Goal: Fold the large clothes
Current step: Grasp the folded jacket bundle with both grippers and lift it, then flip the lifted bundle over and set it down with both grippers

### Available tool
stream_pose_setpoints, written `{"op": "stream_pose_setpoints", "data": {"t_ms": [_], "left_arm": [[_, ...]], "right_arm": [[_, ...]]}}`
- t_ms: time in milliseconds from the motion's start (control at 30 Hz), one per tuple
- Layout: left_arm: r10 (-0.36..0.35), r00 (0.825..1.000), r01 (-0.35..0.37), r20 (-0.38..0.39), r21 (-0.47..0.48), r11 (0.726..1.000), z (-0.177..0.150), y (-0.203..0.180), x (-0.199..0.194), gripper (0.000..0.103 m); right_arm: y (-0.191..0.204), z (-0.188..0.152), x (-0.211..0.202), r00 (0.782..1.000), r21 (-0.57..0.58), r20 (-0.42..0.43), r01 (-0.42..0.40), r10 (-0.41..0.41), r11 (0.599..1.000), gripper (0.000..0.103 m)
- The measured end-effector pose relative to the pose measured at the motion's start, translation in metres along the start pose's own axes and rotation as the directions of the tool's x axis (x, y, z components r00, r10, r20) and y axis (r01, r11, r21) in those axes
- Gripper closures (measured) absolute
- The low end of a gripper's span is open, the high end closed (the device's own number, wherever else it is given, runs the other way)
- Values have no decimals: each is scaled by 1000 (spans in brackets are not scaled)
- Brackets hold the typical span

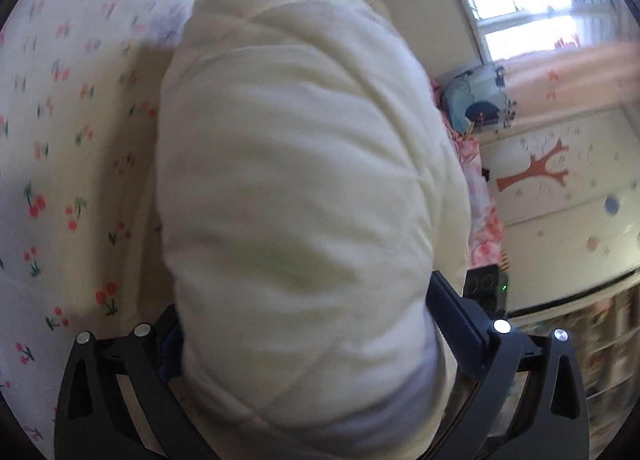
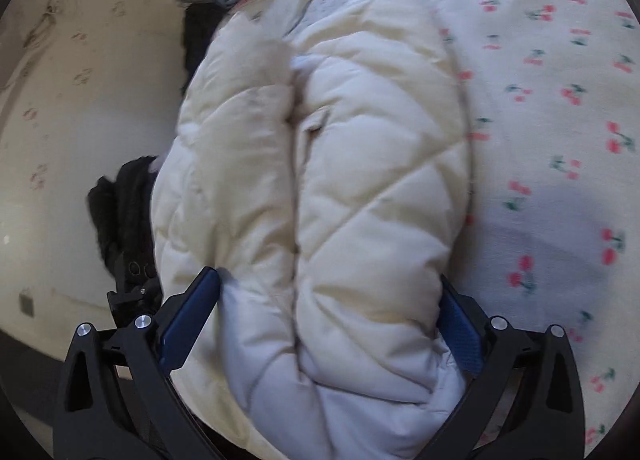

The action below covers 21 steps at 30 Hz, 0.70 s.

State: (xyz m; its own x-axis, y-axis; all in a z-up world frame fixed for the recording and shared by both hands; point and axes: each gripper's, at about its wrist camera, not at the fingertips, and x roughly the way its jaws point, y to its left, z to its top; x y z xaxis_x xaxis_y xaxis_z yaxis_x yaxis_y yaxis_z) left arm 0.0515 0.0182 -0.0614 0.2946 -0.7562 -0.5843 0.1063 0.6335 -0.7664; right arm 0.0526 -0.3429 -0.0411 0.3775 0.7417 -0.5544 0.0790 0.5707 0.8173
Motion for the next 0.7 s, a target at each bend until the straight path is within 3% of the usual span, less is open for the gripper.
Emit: {"op": "stream_pose_setpoints", "data": {"t_ms": [100,233,333,500,567,600,667,700], "left_arm": [[85,995,-92,61,124,988,-9,-28,-8,8],[165,974,-201,158,250,947,-16,-59,-35,8],[200,957,-253,211,267,930,-11,-59,-66,8],[301,906,-366,299,189,911,-19,-29,-146,9],[359,889,-398,283,92,913,-27,0,-166,9],[392,885,-414,252,40,909,-28,17,-166,9],[419,892,-412,167,-75,908,-32,57,-159,8],[418,895,-408,155,-96,908,-36,71,-155,5]], "right_arm": [[5,1,7,998,-21,-12,-57,56,998,6],[33,3,21,991,-104,-30,-130,127,986,6],[63,3,44,981,-172,-65,-194,185,966,6],[115,-16,106,945,-246,-200,-305,260,920,6],[134,-31,143,937,-284,-284,-286,204,915,6],[137,-42,162,937,-309,-320,-240,137,920,6],[136,-54,181,946,-383,-325,-130,-1,914,6],[136,-55,181,946,-404,-324,-113,-27,908,6]]}}
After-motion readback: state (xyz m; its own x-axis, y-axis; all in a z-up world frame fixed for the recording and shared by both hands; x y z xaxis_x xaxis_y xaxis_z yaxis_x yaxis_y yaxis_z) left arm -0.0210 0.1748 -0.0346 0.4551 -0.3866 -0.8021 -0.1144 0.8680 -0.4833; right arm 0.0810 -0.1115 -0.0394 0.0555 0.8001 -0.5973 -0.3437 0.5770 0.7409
